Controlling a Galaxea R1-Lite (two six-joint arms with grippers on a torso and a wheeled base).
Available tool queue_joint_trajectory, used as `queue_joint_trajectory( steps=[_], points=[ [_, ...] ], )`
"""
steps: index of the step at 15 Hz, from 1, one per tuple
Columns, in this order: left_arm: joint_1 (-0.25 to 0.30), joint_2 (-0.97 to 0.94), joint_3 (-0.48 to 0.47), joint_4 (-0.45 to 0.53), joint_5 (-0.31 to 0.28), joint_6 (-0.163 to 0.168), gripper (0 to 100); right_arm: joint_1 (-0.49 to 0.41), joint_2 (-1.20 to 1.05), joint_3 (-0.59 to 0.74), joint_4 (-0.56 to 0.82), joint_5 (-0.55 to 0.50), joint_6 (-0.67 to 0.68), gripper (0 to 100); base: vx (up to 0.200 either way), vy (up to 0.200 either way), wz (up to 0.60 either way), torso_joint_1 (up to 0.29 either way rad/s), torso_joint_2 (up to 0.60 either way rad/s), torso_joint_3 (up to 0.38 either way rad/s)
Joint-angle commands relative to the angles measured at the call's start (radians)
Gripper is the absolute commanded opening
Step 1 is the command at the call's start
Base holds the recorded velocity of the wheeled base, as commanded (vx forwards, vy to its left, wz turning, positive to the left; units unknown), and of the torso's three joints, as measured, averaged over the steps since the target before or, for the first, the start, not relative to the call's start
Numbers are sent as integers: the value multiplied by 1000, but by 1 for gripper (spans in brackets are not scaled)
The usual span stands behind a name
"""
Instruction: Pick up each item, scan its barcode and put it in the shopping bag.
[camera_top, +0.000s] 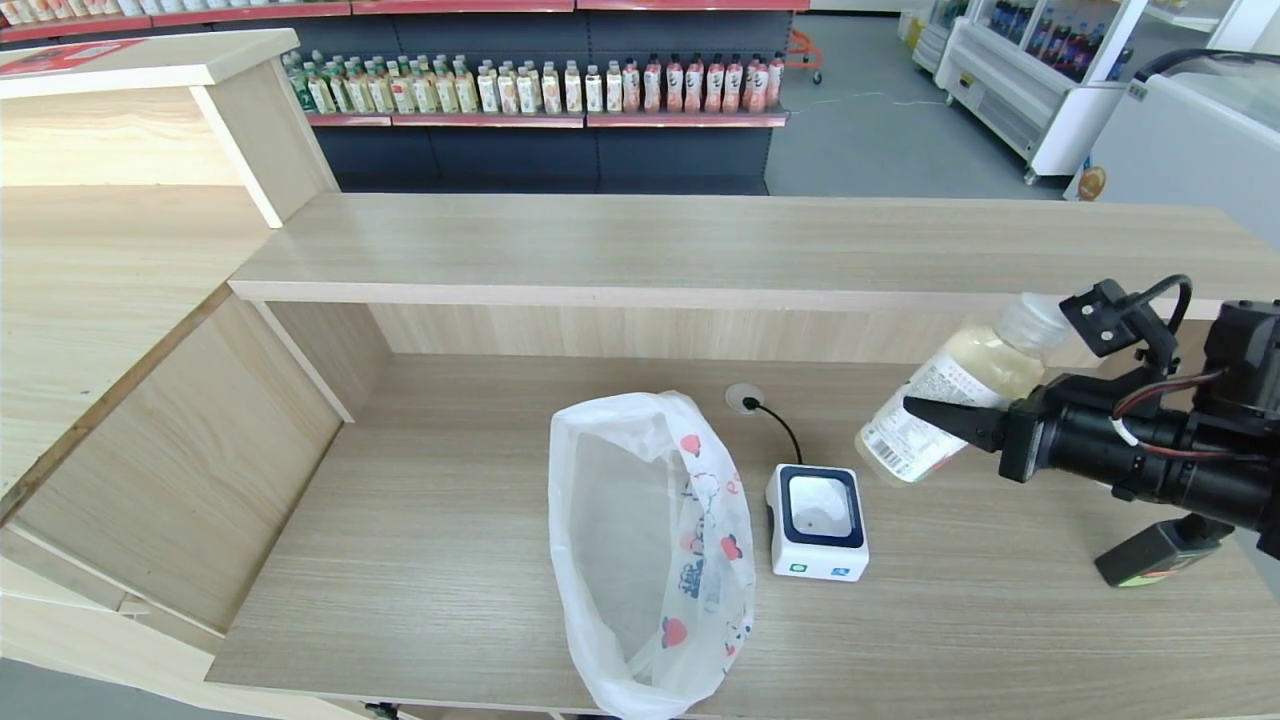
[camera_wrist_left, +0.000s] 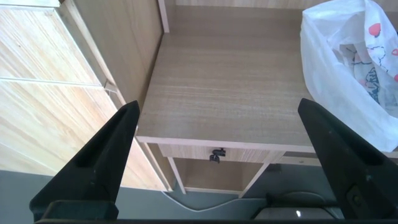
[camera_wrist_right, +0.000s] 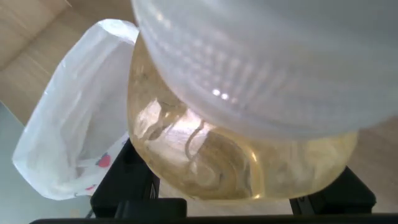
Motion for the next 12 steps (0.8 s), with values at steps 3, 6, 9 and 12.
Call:
queue_joint_trajectory(
  steps=[3, 6, 9, 12],
  points=[
    [0, 0, 2, 0, 0, 0, 100, 101, -60, 9, 26, -29, 106, 0, 0, 0, 0, 0, 0, 0],
    [0, 0, 0, 0, 0, 0, 100, 151, -23, -2, 51, -28, 106, 0, 0, 0, 0, 0, 0, 0],
    [0, 0, 0, 0, 0, -2, 100, 205, 63, -15, 28, -34, 96, 0, 0, 0, 0, 0, 0, 0],
    [0, 0, 0, 0, 0, -2, 100, 266, 170, -40, -80, -54, 56, 0, 0, 0, 0, 0, 0, 0]
  ],
)
